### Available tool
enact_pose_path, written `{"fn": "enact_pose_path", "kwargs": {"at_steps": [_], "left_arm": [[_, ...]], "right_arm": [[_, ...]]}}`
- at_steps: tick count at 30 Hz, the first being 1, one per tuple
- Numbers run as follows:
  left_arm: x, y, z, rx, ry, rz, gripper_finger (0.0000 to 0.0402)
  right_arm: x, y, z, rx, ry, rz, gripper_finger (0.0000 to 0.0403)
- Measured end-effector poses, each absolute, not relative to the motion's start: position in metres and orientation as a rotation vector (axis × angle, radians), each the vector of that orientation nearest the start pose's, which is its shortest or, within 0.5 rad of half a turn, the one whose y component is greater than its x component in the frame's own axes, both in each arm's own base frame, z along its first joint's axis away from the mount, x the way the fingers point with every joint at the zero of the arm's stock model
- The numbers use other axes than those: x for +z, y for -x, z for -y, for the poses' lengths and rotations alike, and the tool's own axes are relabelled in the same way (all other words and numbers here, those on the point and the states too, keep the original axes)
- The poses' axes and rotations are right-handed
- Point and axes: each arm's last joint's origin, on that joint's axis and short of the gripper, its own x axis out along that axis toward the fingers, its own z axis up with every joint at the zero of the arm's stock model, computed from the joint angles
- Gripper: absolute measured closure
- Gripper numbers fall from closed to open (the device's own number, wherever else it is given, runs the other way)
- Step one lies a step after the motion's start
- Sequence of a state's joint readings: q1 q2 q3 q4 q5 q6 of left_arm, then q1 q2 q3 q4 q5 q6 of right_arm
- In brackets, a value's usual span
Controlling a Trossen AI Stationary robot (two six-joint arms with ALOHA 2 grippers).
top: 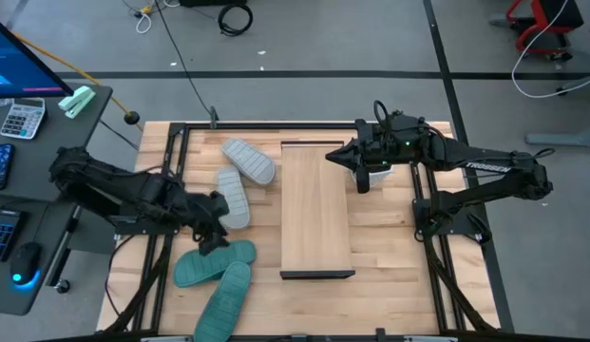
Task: Pick and place slides into the shelf
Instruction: Put the bottom green slide on the shelf
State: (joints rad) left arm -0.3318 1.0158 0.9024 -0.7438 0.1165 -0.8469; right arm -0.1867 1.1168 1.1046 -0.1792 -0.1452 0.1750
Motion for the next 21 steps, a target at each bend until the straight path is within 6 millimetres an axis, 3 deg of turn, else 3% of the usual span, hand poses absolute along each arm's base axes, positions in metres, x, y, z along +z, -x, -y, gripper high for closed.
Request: {"fn": "enact_pose_path", "kwargs": {"at_steps": [8, 21], "left_arm": [[0.256, -0.204, 0.082, -0.025, 0.833, -1.244, 0.0164], [0.22, -0.226, 0.088, 0.033, 0.684, -1.367, 0.0172]], "right_arm": [[0.379, -0.241, 0.04, -0.009, -0.209, -0.188, 0.0393], [0.378, -0.241, 0.04, -0.008, -0.212, -0.209, 0.0392]]}}
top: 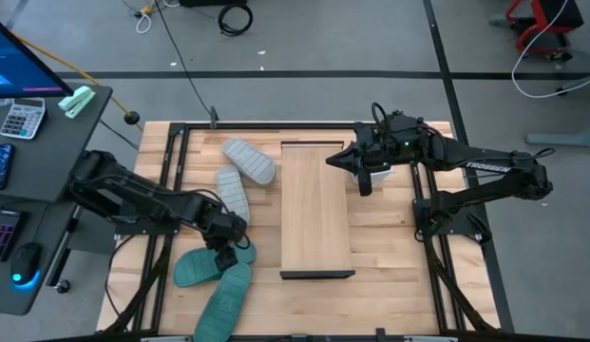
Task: Pick and place slides into the shelf
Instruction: Put the bottom green slide on the shelf
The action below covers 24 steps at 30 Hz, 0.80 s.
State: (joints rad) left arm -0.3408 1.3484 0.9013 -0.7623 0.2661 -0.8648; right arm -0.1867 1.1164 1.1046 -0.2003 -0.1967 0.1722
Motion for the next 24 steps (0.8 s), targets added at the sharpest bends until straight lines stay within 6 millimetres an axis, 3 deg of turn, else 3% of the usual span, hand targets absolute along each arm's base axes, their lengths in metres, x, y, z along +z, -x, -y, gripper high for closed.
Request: {"fn": "enact_pose_path", "kwargs": {"at_steps": [7, 14, 24], "left_arm": [[0.22, -0.228, 0.09, 0.054, 0.746, -1.349, 0.0186], [0.227, -0.239, 0.097, -0.034, 0.79, -1.236, 0.0188], [0.224, -0.238, 0.095, 0.023, 0.792, -1.247, 0.0113]], "right_arm": [[0.377, -0.24, 0.04, -0.008, -0.213, -0.213, 0.0391], [0.376, -0.24, 0.039, -0.003, -0.216, -0.226, 0.0393], [0.376, -0.24, 0.038, 0.036, -0.221, -0.23, 0.0393]]}}
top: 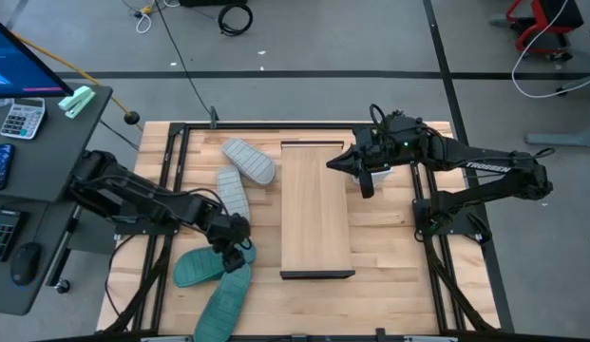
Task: Pick and place slides into the shelf
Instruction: Put the bottom green slide on the shelf
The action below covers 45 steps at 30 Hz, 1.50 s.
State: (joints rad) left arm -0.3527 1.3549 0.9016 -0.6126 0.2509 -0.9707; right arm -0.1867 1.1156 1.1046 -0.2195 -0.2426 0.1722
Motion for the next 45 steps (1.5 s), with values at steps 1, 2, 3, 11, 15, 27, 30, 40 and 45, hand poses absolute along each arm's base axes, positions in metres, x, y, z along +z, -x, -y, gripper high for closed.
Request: {"fn": "enact_pose_path", "kwargs": {"at_steps": [1, 2, 3, 11, 15, 27, 30, 40, 45], "left_arm": [[0.223, -0.239, 0.095, 0.035, 0.801, -1.254, 0.0104], [0.221, -0.238, 0.095, 0.049, 0.804, -1.267, 0.0096], [0.219, -0.239, 0.096, 0.066, 0.813, -1.282, 0.0087], [0.193, -0.247, 0.102, 0.111, 0.836, -1.414, 0.0046], [0.185, -0.25, 0.106, 0.076, 0.859, -1.474, 0.0046], [0.185, -0.259, 0.114, -0.034, 0.963, -1.464, 0.0047], [0.185, -0.259, 0.115, -0.041, 0.966, -1.466, 0.0057], [0.186, -0.257, 0.117, -0.128, 1.001, -1.527, 0.0233], [0.187, -0.258, 0.118, -0.148, 1.011, -1.527, 0.0314]], "right_arm": [[0.376, -0.24, 0.038, 0.037, -0.221, -0.23, 0.0393], [0.376, -0.24, 0.038, 0.037, -0.221, -0.23, 0.0393], [0.376, -0.24, 0.038, 0.037, -0.221, -0.23, 0.0393], [0.374, -0.239, 0.038, 0.038, -0.228, -0.251, 0.0392], [0.374, -0.239, 0.038, 0.041, -0.233, -0.254, 0.0393], [0.374, -0.239, 0.038, 0.042, -0.22, -0.253, 0.0393], [0.374, -0.239, 0.038, 0.043, -0.21, -0.253, 0.0392], [0.374, -0.239, 0.038, 0.042, -0.206, -0.253, 0.0393], [0.374, -0.239, 0.038, 0.044, -0.183, -0.253, 0.0391]]}}
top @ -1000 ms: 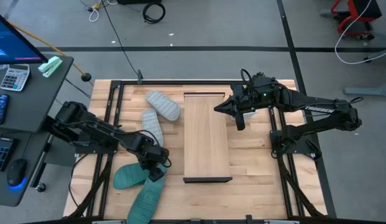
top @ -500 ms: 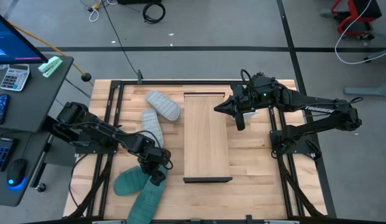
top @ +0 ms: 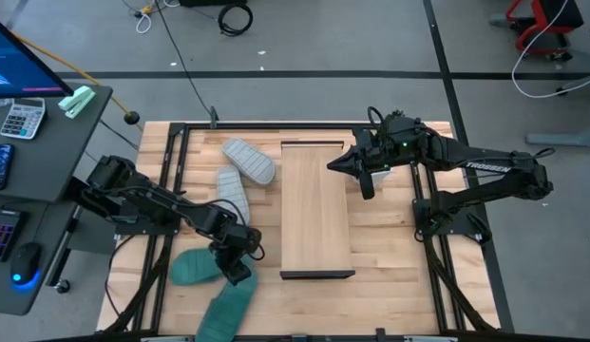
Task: Pick and place slides into the shelf
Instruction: Put the bottom green slide on the shelf
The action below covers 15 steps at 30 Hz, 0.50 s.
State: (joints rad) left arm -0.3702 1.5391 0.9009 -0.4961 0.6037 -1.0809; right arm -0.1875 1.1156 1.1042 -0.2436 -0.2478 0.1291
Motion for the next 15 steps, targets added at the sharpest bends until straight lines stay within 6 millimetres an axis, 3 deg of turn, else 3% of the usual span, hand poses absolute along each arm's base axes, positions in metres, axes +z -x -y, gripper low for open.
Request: {"fn": "enact_pose_path", "kwargs": {"at_steps": [9, 15], "left_arm": [[0.191, -0.258, 0.119, -0.217, 1.038, -1.533, 0.0314], [0.213, -0.251, 0.114, -0.289, 1.039, -1.458, 0.0315]], "right_arm": [[0.374, -0.239, 0.038, 0.044, -0.182, -0.253, 0.0393], [0.373, -0.239, 0.038, 0.044, -0.184, -0.26, 0.0391]]}}
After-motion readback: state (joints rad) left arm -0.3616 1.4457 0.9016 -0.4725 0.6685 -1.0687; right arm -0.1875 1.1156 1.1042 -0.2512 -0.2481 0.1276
